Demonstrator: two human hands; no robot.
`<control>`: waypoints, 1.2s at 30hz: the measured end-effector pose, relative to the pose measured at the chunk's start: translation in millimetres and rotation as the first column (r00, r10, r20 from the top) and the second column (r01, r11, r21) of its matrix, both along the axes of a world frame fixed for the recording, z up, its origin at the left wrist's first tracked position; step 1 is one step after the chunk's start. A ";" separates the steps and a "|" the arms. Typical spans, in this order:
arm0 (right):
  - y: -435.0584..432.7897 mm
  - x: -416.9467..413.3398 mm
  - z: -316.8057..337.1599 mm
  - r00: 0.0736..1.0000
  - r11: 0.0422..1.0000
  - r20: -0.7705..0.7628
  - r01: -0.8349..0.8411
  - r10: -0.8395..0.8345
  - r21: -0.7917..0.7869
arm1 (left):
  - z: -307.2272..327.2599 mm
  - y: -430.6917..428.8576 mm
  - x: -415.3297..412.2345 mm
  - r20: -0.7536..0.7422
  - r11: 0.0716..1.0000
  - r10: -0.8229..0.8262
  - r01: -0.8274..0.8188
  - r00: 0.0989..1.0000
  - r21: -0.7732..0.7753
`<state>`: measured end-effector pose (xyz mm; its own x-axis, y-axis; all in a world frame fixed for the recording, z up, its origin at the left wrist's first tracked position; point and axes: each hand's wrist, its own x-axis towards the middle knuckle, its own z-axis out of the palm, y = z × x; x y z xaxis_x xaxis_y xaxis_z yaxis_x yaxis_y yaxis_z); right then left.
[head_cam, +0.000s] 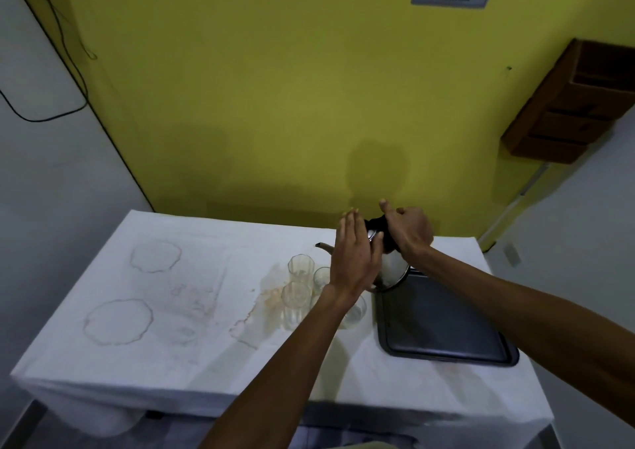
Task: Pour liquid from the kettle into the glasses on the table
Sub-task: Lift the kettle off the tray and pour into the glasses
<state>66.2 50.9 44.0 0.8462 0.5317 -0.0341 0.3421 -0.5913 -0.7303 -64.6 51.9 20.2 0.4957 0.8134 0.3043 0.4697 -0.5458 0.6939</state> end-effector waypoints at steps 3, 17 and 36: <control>-4.7 -1.1 -7.0 0.995 0.999 -0.090 0.046 -0.044 0.018 | 4.7 1.6 2.5 -0.030 0.997 0.017 -0.015 0.999 0.079; -6.7 -0.8 1.4 0.983 0.991 -0.183 0.021 0.004 0.131 | 20.8 -11.5 9.0 -0.034 0.973 0.151 -0.143 0.988 0.182; -0.6 -30.5 4.1 0.926 0.946 0.198 -0.325 0.322 -0.018 | -7.7 -45.8 -12.0 0.017 0.942 0.325 -0.323 0.945 -0.089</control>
